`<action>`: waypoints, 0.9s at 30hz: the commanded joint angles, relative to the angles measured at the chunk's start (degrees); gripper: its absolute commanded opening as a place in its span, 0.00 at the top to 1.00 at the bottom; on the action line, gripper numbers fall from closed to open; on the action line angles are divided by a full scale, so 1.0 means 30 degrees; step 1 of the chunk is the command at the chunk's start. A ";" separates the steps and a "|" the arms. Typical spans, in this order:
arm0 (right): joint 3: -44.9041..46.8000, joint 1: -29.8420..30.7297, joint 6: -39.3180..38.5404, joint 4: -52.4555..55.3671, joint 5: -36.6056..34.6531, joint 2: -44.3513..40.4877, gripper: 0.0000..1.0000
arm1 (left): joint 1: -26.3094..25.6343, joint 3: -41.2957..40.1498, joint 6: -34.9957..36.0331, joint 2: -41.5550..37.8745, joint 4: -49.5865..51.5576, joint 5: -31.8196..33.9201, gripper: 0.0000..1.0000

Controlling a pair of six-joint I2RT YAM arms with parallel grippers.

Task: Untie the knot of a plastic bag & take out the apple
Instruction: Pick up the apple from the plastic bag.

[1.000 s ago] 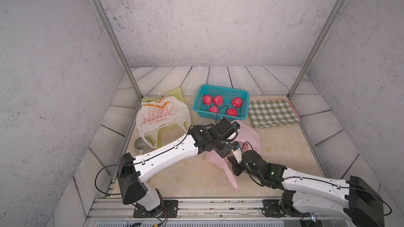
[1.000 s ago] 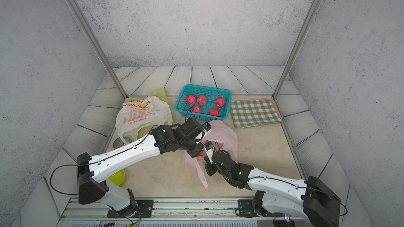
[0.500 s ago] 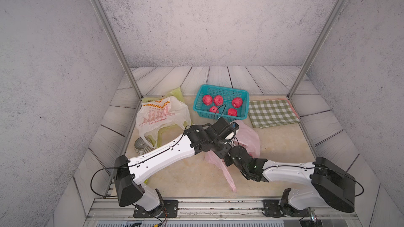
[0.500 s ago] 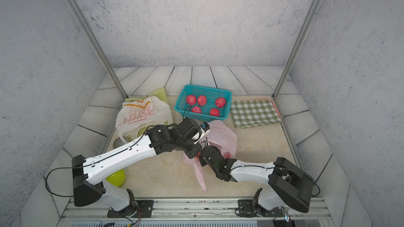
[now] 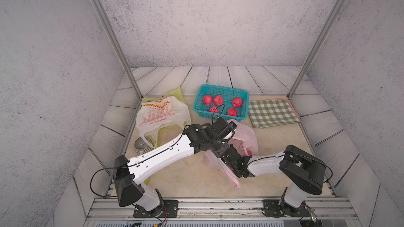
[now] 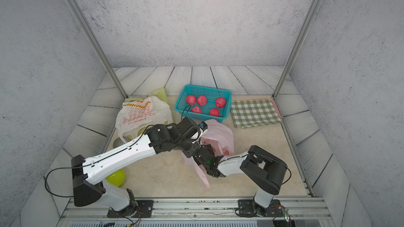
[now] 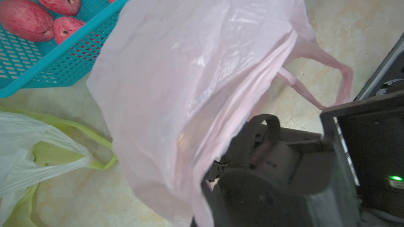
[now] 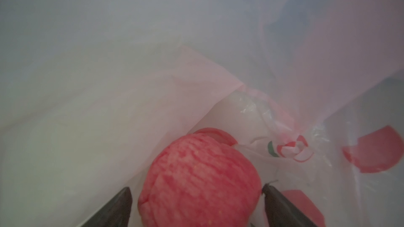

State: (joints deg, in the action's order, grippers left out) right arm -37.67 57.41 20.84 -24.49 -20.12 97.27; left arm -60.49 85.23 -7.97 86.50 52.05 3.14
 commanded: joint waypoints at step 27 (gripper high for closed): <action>-0.3335 -0.1726 -0.0882 0.0297 0.3736 0.2374 0.64 | 0.0150 -0.1642 -0.0392 -0.0974 -0.0204 -0.0214 1.00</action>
State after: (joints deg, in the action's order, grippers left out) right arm -48.10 52.56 19.14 -24.23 -12.84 107.98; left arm -59.35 82.46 -8.88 83.29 48.64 5.34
